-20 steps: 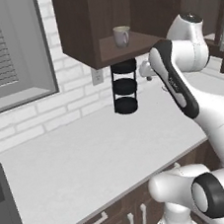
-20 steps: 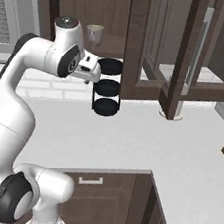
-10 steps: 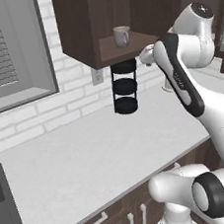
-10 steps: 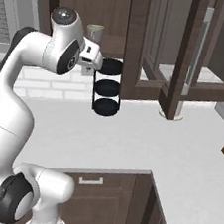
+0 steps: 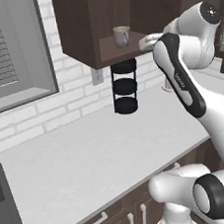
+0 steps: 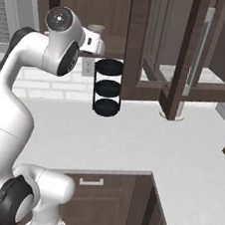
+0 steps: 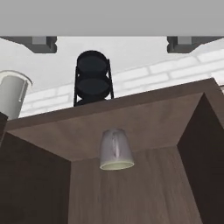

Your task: Gather all objects into one cabinet and sort the glasses and bowls to opposite sides.

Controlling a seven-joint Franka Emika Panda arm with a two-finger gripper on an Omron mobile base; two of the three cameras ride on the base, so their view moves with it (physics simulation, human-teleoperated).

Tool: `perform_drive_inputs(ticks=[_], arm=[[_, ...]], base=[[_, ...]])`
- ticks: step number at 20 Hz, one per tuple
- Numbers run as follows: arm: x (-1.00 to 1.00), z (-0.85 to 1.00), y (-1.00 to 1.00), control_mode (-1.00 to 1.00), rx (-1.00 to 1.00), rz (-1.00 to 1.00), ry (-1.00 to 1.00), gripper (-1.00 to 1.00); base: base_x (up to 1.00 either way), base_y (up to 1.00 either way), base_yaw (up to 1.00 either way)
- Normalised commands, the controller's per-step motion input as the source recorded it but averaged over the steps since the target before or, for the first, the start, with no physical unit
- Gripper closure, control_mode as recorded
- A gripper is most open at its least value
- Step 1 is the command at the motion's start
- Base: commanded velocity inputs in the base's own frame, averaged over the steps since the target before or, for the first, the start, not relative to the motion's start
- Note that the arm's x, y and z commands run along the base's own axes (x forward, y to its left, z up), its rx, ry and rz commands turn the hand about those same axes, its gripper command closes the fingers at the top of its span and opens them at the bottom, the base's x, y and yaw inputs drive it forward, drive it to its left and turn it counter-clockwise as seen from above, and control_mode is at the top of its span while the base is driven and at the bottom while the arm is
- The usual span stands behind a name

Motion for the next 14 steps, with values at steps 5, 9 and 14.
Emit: perform_drive_inputs(ticks=[5,9,14], arm=[[0.10,0.28,0.00,-1.00,0.00,0.00,-0.20,-1.00],[0.16,0.03,0.03,-1.00,0.00,0.00,-0.04,-1.00],[0.27,0.00,0.14,-1.00,0.00,0.00,0.00,-1.00]], base=[[0.00,0.00,0.00],[0.00,0.00,0.00],[0.00,0.00,0.00]])
